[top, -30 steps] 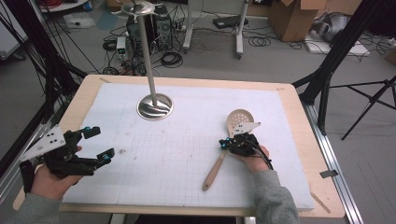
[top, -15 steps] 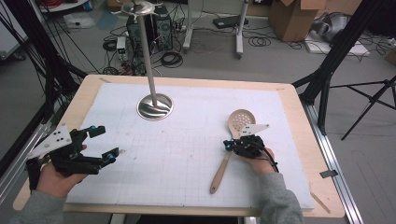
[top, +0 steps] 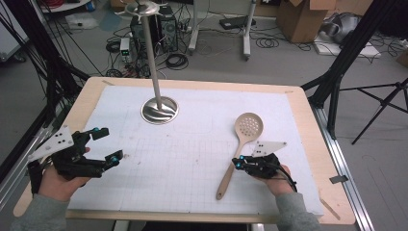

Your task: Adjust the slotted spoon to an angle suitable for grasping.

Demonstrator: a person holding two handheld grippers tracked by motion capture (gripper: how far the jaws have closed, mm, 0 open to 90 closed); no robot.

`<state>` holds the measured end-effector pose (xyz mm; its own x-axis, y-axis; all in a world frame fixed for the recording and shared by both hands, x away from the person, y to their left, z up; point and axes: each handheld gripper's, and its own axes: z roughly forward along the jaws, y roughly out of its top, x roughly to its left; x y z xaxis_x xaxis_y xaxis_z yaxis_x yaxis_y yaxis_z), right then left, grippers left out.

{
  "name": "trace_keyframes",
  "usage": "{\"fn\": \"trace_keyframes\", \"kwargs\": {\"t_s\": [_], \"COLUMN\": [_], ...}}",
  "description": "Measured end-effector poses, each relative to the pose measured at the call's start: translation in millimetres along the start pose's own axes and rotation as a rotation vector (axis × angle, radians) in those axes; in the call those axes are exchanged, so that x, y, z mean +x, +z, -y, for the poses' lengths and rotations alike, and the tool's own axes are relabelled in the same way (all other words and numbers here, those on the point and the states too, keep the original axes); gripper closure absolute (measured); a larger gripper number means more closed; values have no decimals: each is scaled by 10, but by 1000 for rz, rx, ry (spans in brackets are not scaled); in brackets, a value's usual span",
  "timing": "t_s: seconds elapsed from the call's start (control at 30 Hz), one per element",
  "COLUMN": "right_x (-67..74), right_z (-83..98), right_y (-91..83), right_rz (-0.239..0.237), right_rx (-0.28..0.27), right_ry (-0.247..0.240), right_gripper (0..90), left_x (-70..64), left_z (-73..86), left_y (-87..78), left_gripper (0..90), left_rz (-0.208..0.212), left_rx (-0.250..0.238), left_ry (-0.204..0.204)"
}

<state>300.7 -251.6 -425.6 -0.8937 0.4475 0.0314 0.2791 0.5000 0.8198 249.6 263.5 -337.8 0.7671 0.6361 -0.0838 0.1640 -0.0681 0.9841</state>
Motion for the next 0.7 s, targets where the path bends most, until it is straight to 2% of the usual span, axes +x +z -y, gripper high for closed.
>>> {"fn": "trace_keyframes", "kwargs": {"t_s": [0.23, 0.33, 0.4, 0.5, 0.7], "right_x": [107, 115, 114, 126, 114], "right_z": [96, 137, 148, 169, 173], "right_y": [-16, 16, 26, 69, 105], "right_rz": [-32, -73, -81, -129, -156], "right_rx": [23, 55, 64, 80, 70], "right_ry": [2, -12, -5, -12, 4], "right_gripper": [894, 894, 894, 894, 894], "left_x": [3, 1, 0, 20, 28], "left_z": [-13, -16, -16, -13, 9], "left_y": [4, -4, -7, -15, -12], "left_gripper": [85, 85, 85, 85, 84], "left_rz": [3, 5, 5, 0, -5], "left_rx": [-7, -10, -11, -12, -4], "left_ry": [-3, -4, -5, -6, -11]}}
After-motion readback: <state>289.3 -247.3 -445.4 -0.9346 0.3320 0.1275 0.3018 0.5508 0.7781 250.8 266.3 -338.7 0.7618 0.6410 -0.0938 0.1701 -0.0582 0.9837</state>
